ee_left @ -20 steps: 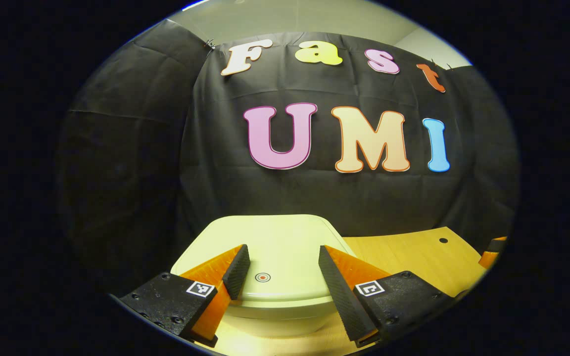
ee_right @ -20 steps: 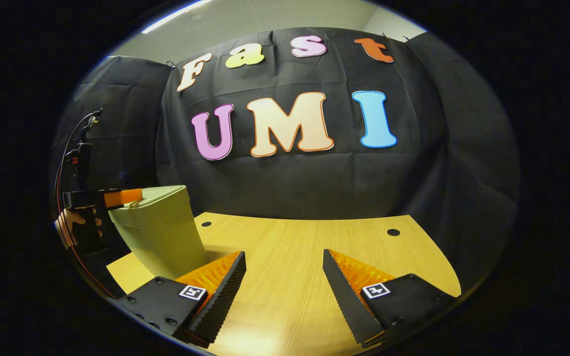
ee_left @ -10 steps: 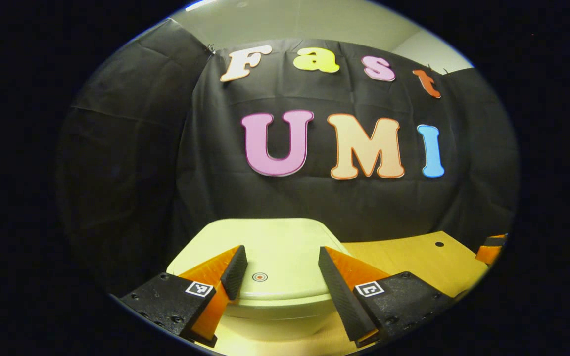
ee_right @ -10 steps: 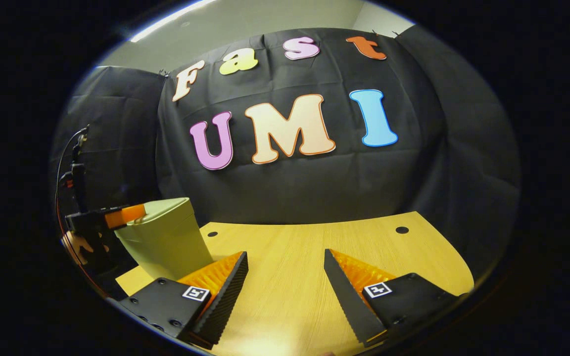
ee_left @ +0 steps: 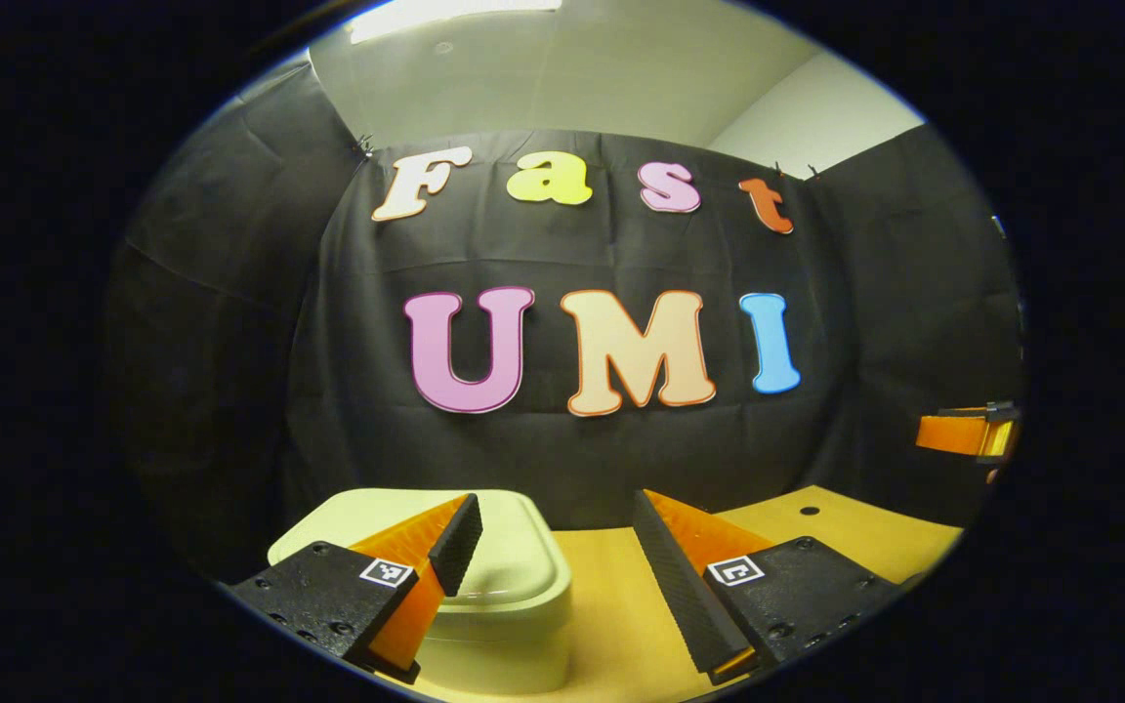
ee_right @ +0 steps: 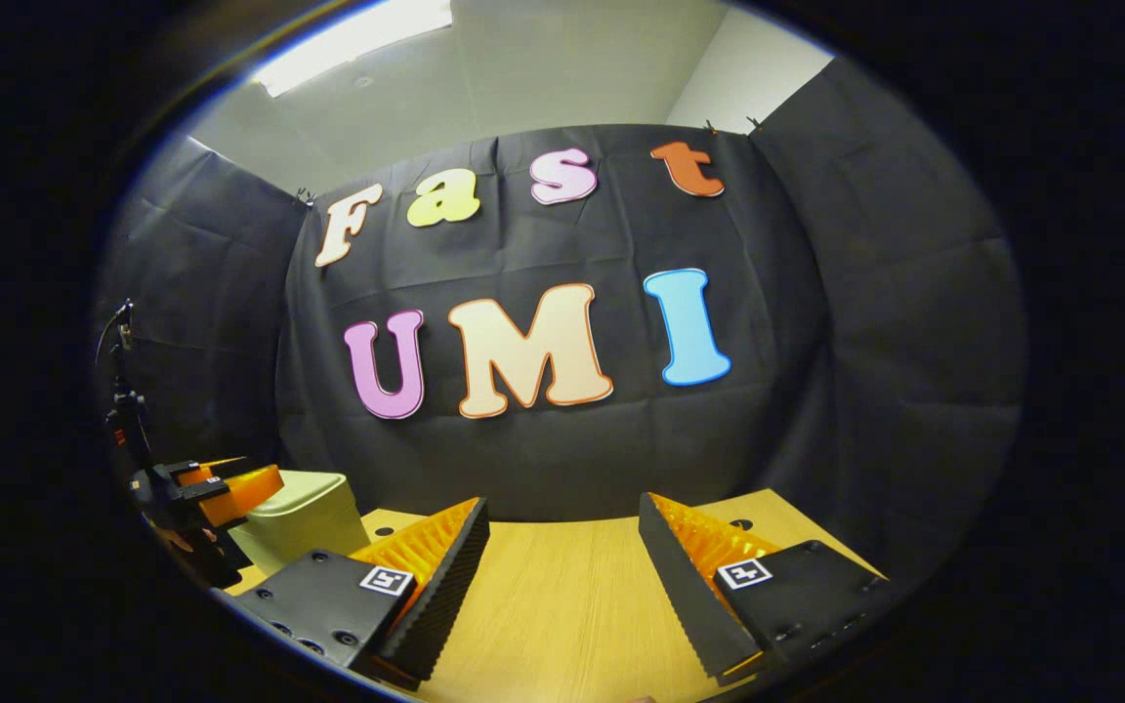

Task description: Press the lid of the desktop garbage bin to open it, pick up the crumpled paper on the desktop and throw it into the bin, then pick up the pop can on the desktop and drop it into the bin, and finally close the garbage bin lid.

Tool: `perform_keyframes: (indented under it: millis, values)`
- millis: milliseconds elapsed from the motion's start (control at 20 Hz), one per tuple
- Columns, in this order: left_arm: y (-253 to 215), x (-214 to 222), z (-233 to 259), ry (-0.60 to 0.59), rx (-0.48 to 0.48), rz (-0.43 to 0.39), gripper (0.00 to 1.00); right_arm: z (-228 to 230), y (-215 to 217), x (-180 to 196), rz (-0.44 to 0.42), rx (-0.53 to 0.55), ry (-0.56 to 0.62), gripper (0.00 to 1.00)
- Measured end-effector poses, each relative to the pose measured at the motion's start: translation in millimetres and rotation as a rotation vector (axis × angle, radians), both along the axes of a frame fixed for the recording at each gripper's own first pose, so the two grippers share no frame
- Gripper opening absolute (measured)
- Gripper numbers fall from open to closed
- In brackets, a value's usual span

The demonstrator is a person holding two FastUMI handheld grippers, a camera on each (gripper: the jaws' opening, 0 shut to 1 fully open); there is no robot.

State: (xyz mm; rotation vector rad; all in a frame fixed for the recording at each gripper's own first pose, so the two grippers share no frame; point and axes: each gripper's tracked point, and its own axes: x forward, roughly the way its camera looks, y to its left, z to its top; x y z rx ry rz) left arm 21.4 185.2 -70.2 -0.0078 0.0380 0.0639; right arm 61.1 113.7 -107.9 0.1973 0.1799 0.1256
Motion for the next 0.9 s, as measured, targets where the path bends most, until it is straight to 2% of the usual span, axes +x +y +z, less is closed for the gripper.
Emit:
perform_keyframes:
  millis: [150,350,400,650,700,900]
  values:
    - [-46,-2,17,-0.040,-0.016,-0.020,0.92,9,-33,-9,0.011,0.003,0.006,0.96]
    - [-114,-2,39,-0.077,-0.056,-0.070,0.93,32,-75,-22,0.032,-0.025,-0.054,0.94]
    - [-127,-1,41,-0.078,-0.059,-0.079,0.92,38,-81,-24,0.037,-0.021,-0.070,0.97]
    - [-167,1,46,-0.079,-0.080,-0.116,0.93,55,-100,-27,0.030,-0.015,-0.122,0.94]
    - [-171,1,44,-0.068,-0.082,-0.123,0.93,58,-102,-28,0.033,-0.021,-0.134,0.97]
    - [-181,8,40,-0.049,-0.122,-0.131,0.94,72,-104,-33,0.041,-0.035,-0.192,0.97]
